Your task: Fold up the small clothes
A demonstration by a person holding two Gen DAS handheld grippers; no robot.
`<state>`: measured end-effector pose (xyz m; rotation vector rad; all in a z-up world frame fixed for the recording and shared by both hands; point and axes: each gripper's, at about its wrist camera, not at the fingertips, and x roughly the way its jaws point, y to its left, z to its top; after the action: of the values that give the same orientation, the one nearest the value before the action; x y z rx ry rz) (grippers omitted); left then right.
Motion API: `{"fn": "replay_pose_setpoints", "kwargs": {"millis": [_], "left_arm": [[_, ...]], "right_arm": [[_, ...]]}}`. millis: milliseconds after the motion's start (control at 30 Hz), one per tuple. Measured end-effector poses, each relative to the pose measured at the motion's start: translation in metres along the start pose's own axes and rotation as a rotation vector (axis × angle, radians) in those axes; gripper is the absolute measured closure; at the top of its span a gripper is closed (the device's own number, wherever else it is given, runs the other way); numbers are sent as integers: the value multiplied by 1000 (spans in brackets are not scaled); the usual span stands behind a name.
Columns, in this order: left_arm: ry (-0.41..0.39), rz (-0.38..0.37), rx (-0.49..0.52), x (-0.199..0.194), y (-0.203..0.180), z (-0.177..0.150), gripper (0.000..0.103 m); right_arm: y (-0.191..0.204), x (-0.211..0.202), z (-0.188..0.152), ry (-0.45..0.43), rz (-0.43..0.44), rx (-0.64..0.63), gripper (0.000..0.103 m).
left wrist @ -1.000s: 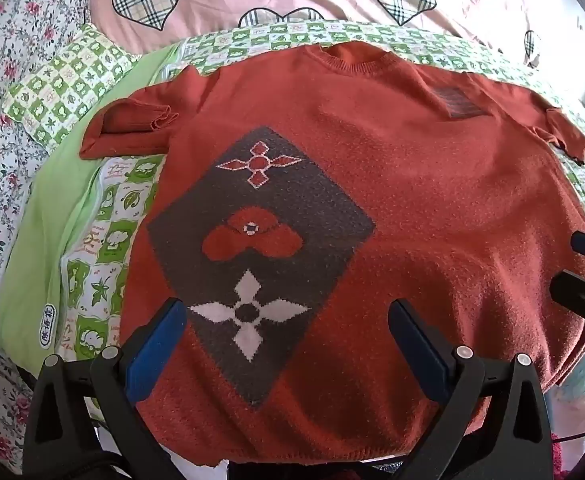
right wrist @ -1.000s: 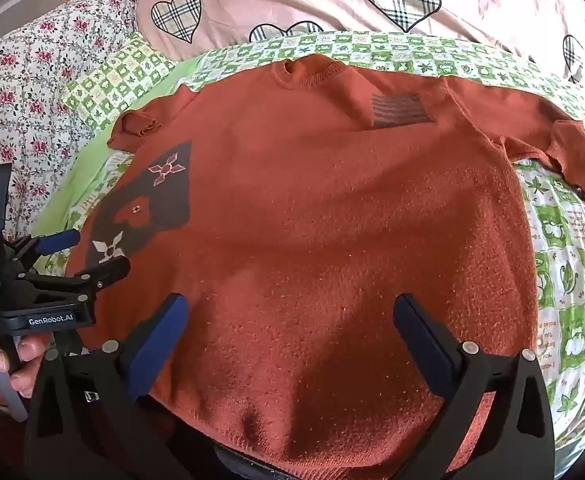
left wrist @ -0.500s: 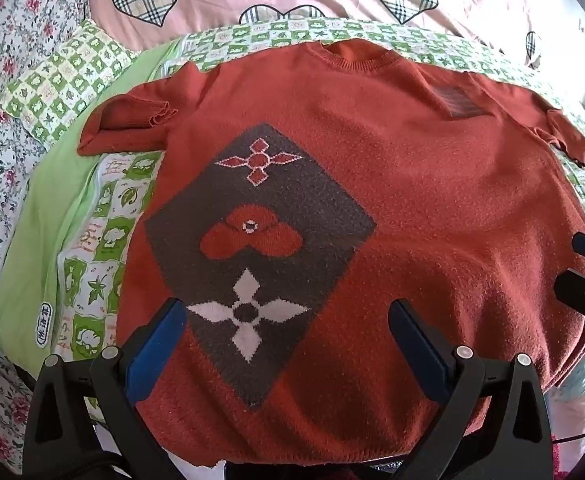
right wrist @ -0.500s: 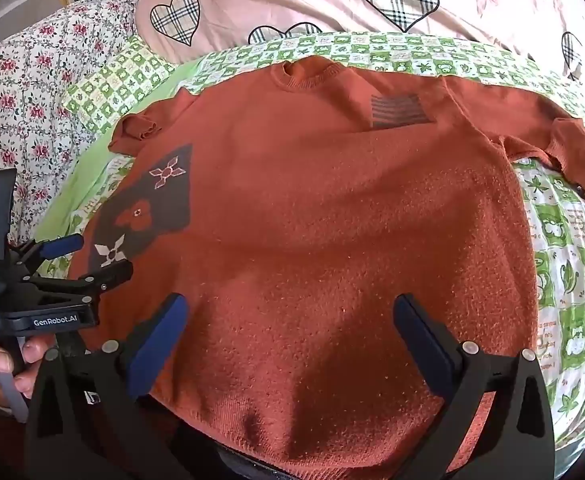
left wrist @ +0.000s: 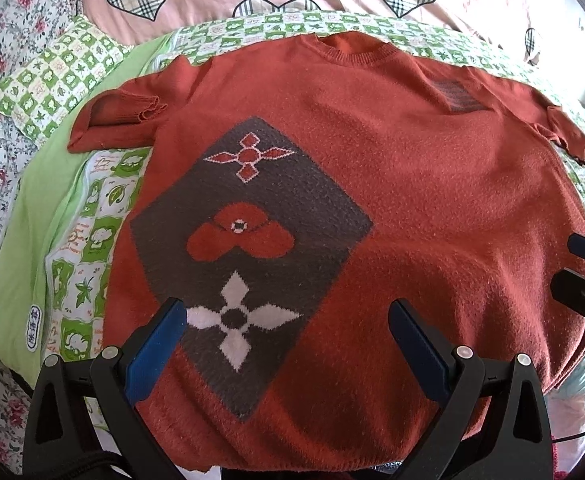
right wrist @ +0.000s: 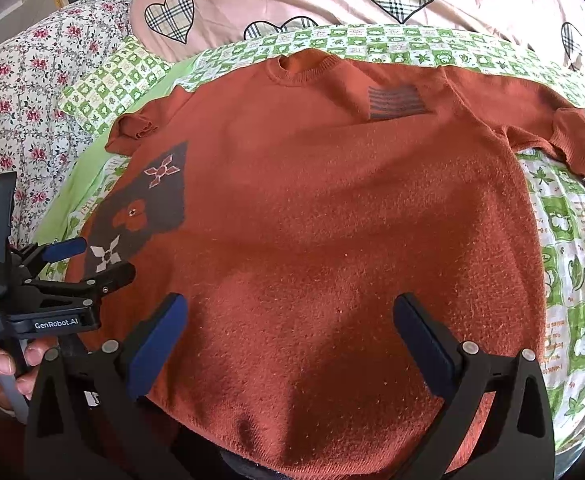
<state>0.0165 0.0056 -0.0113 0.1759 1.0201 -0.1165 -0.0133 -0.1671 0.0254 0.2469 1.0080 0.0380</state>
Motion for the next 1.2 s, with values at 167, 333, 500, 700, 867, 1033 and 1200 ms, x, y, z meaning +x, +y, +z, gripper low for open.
{"fn": "replay_pose_setpoints", "kwargs": {"millis": [167, 333, 500, 700, 867, 1033, 1200], "left_arm": [[10, -5, 10, 8, -1, 9, 2], [18, 2, 34, 16, -6, 19, 2], [11, -34, 32, 19, -9, 32, 2], [-9, -76, 19, 22, -11, 53, 2], [-28, -76, 20, 23, -11, 73, 2], [-30, -74, 12, 28, -11, 87, 2], [-15, -78, 11, 36, -11, 93, 2]], "right_arm": [[-14, -4, 6, 16, -10, 41, 1], [-37, -15, 11, -38, -29, 69, 1], [-68, -23, 20, -61, -64, 115, 1], [-119, -38, 44, -118, -164, 141, 1], [-168, -47, 80, -182, -266, 145, 8], [-221, -23, 117, -150, -336, 175, 14], [-247, 12, 127, -53, -372, 175, 25]]}}
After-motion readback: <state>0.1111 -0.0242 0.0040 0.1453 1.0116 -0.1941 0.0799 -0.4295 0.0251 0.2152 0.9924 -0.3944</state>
